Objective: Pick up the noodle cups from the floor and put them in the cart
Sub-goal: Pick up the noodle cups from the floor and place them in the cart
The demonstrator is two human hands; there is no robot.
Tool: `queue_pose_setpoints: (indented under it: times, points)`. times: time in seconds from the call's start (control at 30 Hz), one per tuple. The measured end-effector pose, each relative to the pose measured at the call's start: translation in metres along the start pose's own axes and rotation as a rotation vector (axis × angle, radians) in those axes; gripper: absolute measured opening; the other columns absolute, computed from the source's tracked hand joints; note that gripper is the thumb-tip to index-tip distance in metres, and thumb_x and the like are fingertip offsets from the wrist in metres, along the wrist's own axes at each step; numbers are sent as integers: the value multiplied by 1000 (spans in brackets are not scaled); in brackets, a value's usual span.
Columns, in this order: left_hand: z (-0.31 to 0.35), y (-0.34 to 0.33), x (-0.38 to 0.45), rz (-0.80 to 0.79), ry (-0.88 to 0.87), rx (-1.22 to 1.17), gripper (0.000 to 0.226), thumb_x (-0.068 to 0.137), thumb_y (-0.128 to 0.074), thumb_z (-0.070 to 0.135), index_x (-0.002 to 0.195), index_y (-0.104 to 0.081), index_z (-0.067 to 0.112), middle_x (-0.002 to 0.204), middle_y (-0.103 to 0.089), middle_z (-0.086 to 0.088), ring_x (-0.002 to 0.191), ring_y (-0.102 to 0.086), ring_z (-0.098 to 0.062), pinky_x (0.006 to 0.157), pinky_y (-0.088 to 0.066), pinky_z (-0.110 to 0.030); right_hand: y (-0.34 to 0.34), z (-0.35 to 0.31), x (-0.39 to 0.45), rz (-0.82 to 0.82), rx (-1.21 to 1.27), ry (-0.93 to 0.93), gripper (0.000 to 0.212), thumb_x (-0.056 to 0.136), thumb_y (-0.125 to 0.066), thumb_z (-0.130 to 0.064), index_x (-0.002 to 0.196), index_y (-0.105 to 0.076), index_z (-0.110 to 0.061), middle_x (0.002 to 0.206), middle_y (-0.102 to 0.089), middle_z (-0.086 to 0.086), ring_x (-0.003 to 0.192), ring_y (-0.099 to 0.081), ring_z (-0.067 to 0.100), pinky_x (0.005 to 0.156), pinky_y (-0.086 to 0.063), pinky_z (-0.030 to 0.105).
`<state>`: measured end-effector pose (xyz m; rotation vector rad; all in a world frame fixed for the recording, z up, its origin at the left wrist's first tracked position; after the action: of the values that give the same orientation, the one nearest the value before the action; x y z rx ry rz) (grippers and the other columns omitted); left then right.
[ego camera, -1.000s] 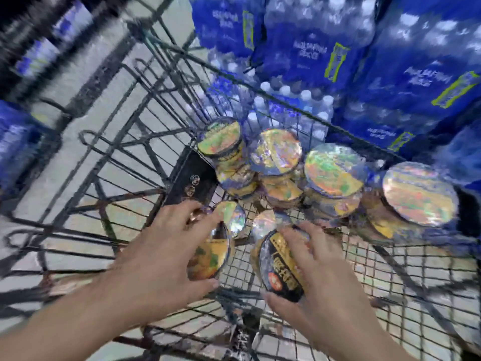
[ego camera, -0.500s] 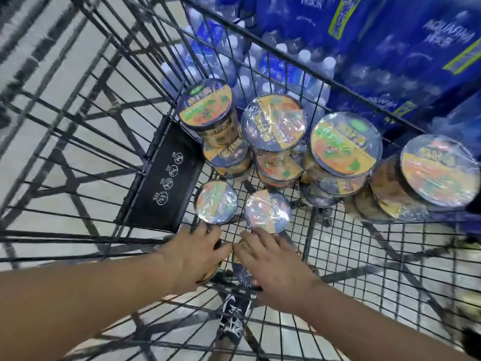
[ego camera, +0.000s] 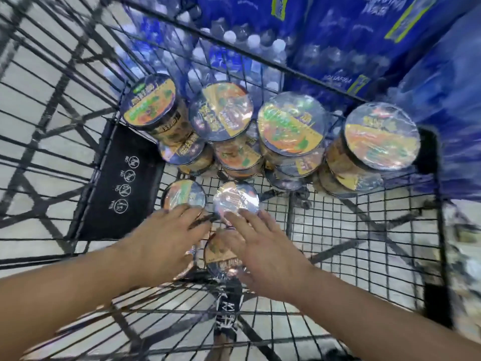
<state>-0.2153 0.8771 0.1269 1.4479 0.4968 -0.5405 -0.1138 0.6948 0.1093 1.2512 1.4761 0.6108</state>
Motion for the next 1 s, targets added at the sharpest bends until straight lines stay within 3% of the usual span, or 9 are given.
queue_pose_setpoints:
  times: [0.03,0.1,0.23,0.37,0.5,0.57,0.77,0.87,1.0]
  points:
    - [5,20,-1,105,8,-26,64,91,-49,55,148,-39,26,150,-48,-8,135,-53,-32,100,-55,-50,17,7,-17,82,56,-63,89,90,-74,-46,161,-22,-28,172,-16,8,159,-15,36,126,-16,63]
    - [23,57,-3,271,14,-128,66,96,-37,68,149,-45,30,148,-52,-4,130,-58,-31,94,-57,-50,52,26,-63,287,153,-202,79,93,-67,-51,159,-29,-29,168,-26,5,155,-24,31,126,-22,58]
    - [101,123,12,424,-61,-449,68,91,-50,72,152,-44,41,155,-43,11,137,-49,-23,100,-50,-55,79,75,-197,689,378,-549,65,95,-66,-50,152,-47,-26,157,-40,-1,146,-38,25,120,-32,47]
    - [234,178,56,515,-220,-503,68,87,-52,68,151,-47,43,157,-39,15,144,-38,-13,108,-43,-49,37,120,-336,832,522,-952,63,95,-59,-60,151,-45,-33,156,-35,-15,145,-37,13,114,-39,44]
    - [391,208,106,530,-433,-458,65,91,-49,63,147,-54,30,152,-44,9,141,-41,-15,110,-28,-26,-41,146,-466,798,597,-1243,68,97,-48,-71,155,-31,-42,158,-23,-25,143,-35,12,115,-40,43]
    - [474,204,133,487,-494,-431,67,92,-50,64,149,-51,29,152,-43,8,142,-40,-16,113,-31,-32,-84,159,-529,752,599,-1349,74,96,-43,-74,159,-28,-39,160,-24,-18,147,-25,11,119,-35,42]
    - [688,131,210,251,-543,-273,77,90,-43,72,154,-39,31,155,-42,4,143,-37,-21,115,-38,-46,-217,185,-698,538,684,-1524,73,99,-49,-65,161,-26,-34,161,-28,-10,149,-30,20,117,-35,41]
    - [760,77,247,137,-548,-174,81,88,-45,72,157,-35,31,159,-39,1,147,-35,-22,117,-38,-46,-289,196,-761,385,727,-1618,79,97,-46,-69,162,-19,-34,165,-28,-4,150,-31,25,118,-37,47]
    - [822,15,301,-9,-560,-50,87,84,-49,71,160,-30,32,161,-34,-1,148,-32,-25,117,-39,-47,-380,213,-822,255,796,-1756,82,92,-49,-72,160,-25,-34,163,-36,0,147,-38,29,114,-43,50]
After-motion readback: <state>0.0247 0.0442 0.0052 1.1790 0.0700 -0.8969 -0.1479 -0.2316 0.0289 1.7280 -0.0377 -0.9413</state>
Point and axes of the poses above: each hand's wrist, its own x-axis towards the middle knuckle, its own y-axis out of the back of the hand, z = x × y, the point moved 3 cm from there along x, towards the middle knuckle
